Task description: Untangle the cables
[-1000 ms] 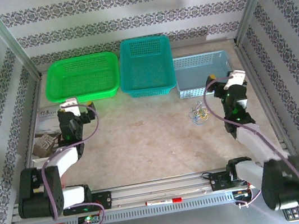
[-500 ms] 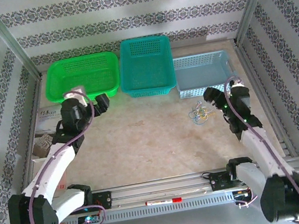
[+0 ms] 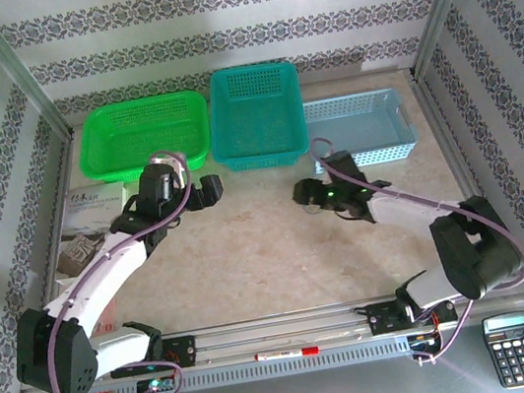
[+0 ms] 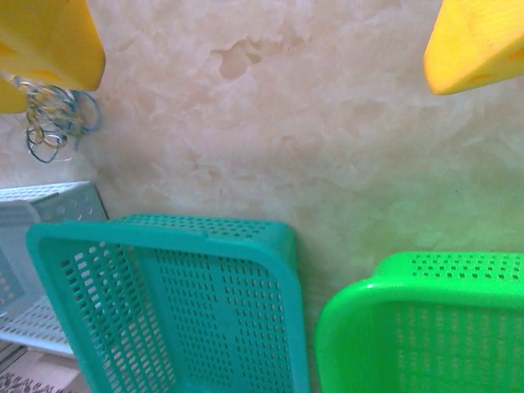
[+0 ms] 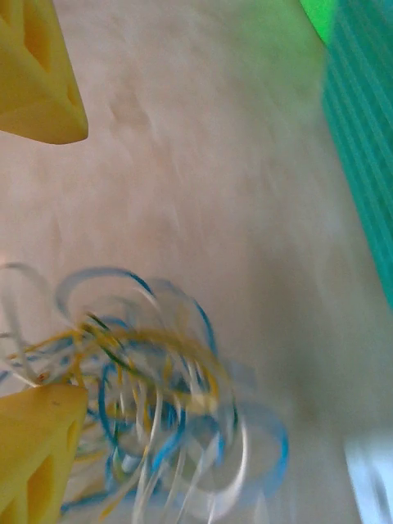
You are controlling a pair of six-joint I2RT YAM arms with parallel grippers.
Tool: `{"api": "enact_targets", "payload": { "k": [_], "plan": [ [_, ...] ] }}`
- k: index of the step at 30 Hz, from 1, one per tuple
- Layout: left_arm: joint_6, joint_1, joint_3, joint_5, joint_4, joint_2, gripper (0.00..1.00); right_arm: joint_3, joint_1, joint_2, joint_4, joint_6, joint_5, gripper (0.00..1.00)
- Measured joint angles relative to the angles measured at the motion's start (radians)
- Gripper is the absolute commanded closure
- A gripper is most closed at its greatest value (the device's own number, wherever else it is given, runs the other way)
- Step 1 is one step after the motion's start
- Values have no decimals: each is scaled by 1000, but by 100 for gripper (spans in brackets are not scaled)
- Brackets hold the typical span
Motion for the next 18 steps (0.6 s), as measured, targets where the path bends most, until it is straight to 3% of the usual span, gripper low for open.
{"api": "enact_targets", "payload": {
  "k": [6,13,18],
  "plan": [
    [-51,0,-20,28,13,-56,0,58,175,-24,33,73,-33,22],
    [-158,0,-119,36,85,-150,0,58,182,-249,-67,116,101,10],
    [-193,0,-185,94,151,-190,0,51,139,-298,-141,112,193,14]
  ]
}}
